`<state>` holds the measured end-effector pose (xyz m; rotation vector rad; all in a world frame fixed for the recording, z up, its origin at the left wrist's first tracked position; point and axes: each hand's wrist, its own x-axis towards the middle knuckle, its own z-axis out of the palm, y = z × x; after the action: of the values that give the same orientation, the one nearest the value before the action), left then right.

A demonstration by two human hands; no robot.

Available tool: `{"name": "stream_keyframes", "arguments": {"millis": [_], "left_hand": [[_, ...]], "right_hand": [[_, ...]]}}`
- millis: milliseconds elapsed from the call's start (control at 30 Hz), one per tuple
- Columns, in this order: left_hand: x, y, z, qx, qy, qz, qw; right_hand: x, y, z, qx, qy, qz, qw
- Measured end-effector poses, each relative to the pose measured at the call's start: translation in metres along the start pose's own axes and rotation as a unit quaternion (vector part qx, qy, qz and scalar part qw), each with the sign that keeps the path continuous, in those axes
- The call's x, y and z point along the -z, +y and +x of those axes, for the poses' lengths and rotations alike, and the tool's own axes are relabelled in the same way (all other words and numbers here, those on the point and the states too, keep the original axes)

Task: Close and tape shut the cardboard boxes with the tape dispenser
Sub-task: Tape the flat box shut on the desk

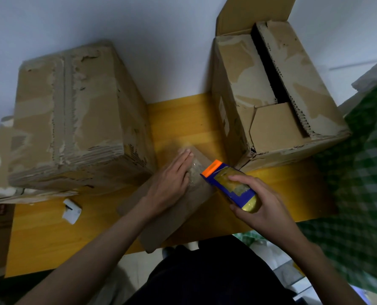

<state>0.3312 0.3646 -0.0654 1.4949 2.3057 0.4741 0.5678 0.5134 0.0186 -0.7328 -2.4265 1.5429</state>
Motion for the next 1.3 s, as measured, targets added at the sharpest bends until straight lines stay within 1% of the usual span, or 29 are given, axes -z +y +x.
{"name": "stream_keyframes", "arguments": {"millis": [133,267,600,700,800,933,1133,1300], "left_hand": [[0.002,-0.004,-0.003,-0.013,-0.043,0.007,0.999],[0.001,-0.008,-0.003,-0.022,-0.063,0.044,0.997],[-0.001,-0.006,-0.003,-0.028,-0.088,0.111,0.990],[-0.003,-0.002,-0.004,-0.012,-0.077,0.125,0.989],[-0.012,0.011,-0.013,-0.015,-0.061,0.101,0.993],[-0.027,0.022,-0.027,-0.016,-0.068,0.071,0.995],[-0.032,0.012,-0.020,-0.021,-0.045,0.147,0.988],[-0.035,0.013,-0.020,-0.010,-0.032,0.164,0.986]], "right_hand": [[-0.002,-0.005,-0.001,0.000,0.005,-0.014,1.000],[-0.003,-0.010,0.000,0.001,0.000,-0.019,1.000],[-0.011,0.003,-0.002,-0.024,-0.026,-0.052,0.998],[-0.013,0.008,-0.005,-0.030,-0.034,-0.060,0.997],[-0.013,0.013,-0.008,-0.032,-0.031,-0.046,0.998],[-0.015,0.016,-0.008,-0.038,-0.027,-0.027,0.999],[-0.018,0.018,-0.001,-0.040,-0.031,-0.020,0.999],[-0.011,0.016,-0.005,-0.034,-0.053,-0.022,0.998]]}}
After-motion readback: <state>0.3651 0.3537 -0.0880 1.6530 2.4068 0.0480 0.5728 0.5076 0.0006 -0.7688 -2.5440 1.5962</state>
